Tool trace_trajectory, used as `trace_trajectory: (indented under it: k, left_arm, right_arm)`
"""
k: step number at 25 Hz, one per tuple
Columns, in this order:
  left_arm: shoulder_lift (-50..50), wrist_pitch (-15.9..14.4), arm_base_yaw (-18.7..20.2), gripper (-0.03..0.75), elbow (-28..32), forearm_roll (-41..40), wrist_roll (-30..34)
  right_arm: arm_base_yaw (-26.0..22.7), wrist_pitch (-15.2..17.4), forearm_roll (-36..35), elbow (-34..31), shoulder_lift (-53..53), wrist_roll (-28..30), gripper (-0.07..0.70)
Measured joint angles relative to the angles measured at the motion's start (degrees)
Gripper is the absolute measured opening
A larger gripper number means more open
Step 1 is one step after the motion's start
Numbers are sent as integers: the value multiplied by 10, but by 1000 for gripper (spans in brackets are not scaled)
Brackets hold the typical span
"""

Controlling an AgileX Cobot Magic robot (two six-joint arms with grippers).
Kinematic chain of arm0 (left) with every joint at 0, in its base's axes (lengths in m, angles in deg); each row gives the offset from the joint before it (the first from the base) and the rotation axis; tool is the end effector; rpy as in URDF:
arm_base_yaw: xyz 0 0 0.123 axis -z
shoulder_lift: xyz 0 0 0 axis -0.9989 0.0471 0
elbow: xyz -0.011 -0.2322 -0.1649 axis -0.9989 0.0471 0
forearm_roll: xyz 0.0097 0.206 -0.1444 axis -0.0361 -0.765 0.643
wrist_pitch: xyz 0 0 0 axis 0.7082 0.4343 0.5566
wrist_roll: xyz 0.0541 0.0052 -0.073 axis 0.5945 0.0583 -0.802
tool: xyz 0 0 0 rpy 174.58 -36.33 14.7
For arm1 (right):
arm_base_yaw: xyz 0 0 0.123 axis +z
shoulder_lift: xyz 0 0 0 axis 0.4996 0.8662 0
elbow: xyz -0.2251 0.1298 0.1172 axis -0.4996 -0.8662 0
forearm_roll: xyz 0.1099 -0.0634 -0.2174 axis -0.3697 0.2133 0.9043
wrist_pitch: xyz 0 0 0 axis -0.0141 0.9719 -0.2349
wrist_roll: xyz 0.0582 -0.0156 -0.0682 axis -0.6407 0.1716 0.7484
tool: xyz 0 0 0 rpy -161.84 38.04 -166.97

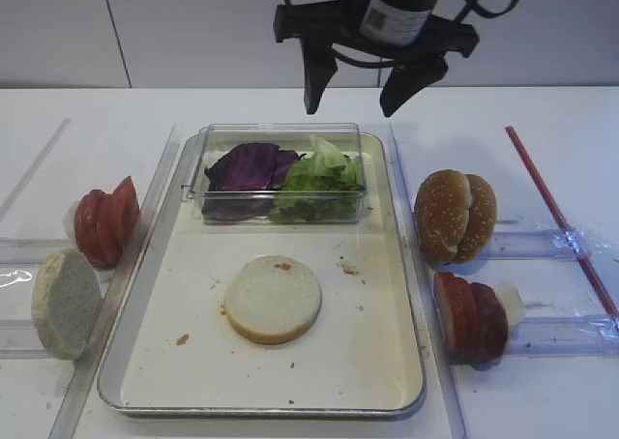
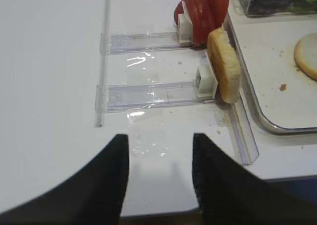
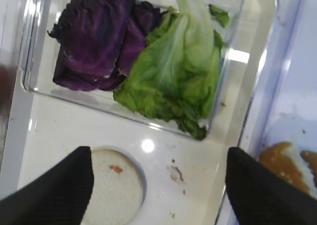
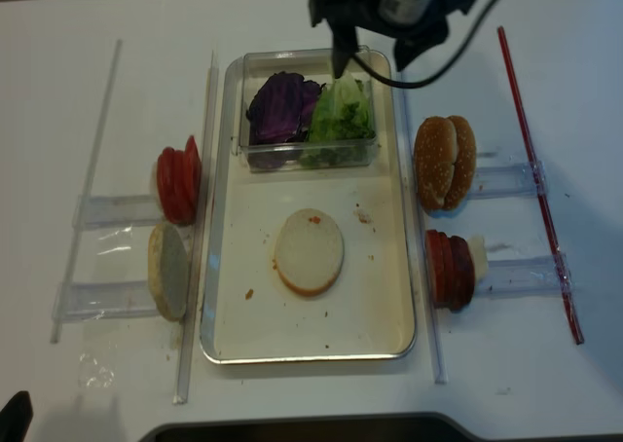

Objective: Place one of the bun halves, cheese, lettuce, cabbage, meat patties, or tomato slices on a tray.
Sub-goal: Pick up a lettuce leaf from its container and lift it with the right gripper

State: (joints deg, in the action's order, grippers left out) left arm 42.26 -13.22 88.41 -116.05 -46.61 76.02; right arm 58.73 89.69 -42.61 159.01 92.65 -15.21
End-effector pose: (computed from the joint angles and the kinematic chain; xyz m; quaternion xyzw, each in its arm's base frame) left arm -0.0112 0.0003 0.2642 0.0085 0.8824 -0.0046 0.4704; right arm 0.3530 0.2095 0.3218 -0.1124 0.9751 0.1376 0.1326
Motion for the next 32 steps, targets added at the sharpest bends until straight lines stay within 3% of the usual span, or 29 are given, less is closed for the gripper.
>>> trace_trajectory:
  k: [7, 12, 32]
  left_arm:
    - [0, 0, 0, 293, 0, 0, 0]
    - [0, 0, 0, 293, 0, 0, 0]
    - [0, 0, 0, 293, 0, 0, 0]
  right_arm:
    - [0, -1, 4, 86, 98, 7, 558]
    - [0, -3, 7, 114, 143, 7, 558]
    - [0, -8, -7, 118, 212, 24, 557]
